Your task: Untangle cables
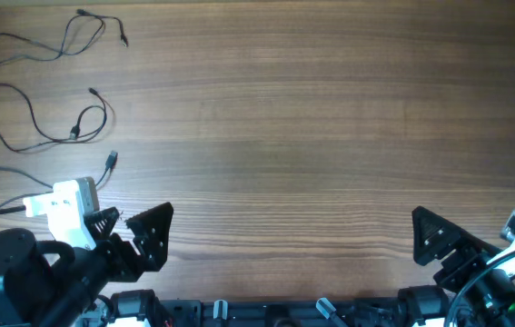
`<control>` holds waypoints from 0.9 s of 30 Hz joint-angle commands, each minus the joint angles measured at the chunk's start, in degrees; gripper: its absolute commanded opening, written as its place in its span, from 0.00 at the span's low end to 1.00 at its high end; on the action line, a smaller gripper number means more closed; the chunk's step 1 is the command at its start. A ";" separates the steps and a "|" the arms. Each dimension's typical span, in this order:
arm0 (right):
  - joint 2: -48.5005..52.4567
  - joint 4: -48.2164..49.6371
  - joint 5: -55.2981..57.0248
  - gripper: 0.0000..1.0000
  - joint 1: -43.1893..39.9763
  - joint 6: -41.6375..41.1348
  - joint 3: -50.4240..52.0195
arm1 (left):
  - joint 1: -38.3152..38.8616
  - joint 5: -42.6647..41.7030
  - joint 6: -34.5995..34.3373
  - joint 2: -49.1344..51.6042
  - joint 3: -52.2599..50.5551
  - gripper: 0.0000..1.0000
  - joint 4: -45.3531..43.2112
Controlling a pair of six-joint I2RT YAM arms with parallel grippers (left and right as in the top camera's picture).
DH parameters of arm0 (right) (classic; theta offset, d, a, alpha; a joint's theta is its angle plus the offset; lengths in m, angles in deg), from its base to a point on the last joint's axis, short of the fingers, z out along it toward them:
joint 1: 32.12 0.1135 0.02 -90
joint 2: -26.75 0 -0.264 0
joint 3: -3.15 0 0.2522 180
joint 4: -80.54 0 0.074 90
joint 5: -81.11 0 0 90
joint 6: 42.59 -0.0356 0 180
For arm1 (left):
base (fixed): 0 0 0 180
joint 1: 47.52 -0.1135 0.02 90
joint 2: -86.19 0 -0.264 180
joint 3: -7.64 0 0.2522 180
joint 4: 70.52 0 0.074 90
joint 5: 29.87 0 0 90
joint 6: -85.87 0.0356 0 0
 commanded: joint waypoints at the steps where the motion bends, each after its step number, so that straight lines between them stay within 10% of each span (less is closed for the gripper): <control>1: -0.50 0.04 1.18 1.00 0.17 -2.51 0.44 | 0.35 0.74 1.16 0.00 -0.15 1.00 -0.15; 17: -0.55 -2.32 7.58 1.00 0.15 3.48 2.23 | 0.35 0.74 1.16 0.00 -0.15 1.00 -0.15; 27: -11.54 30.03 -1.55 1.00 0.02 30.82 22.16 | 0.35 0.72 1.18 0.00 -0.15 1.00 -0.13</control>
